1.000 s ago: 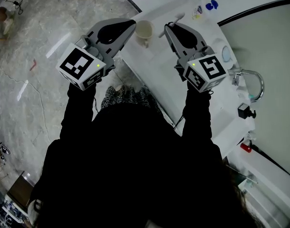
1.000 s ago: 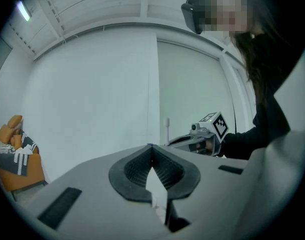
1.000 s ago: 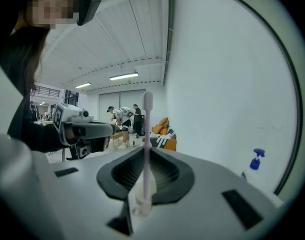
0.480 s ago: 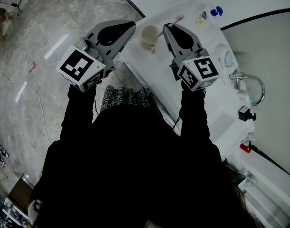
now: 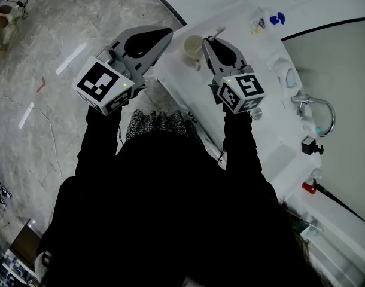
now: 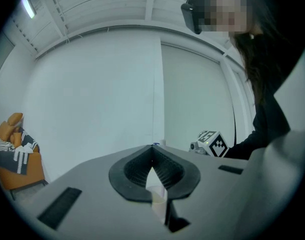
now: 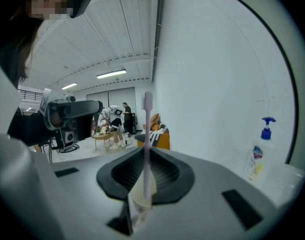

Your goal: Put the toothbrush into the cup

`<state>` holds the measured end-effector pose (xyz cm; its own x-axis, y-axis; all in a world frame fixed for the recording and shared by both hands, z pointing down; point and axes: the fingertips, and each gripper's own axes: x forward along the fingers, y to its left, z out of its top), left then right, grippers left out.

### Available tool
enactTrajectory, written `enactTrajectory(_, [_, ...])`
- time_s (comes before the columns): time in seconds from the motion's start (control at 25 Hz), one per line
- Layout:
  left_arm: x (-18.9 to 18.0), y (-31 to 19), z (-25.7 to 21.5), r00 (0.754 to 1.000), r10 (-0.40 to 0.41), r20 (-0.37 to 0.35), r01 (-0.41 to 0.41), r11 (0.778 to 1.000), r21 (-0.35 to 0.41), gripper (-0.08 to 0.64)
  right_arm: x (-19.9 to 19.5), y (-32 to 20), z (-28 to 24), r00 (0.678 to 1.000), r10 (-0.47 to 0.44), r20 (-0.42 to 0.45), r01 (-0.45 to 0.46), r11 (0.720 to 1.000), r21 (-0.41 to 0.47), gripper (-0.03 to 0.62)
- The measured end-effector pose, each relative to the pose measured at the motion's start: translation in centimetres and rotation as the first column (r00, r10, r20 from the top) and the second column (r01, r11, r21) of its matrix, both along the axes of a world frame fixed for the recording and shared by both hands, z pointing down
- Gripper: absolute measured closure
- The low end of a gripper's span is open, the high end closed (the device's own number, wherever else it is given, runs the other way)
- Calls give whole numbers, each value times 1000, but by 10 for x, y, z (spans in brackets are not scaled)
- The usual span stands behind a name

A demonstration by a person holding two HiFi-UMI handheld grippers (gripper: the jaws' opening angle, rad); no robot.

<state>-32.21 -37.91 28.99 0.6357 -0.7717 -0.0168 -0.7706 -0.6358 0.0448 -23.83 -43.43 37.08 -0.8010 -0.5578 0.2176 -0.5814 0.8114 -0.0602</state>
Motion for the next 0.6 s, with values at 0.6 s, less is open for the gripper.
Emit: enactTrajectory(0.6, [1,-4,-2,1000,11,11,-11,1000,13,552,-2,-1,64,992,32,-120,-46,993,-112,545])
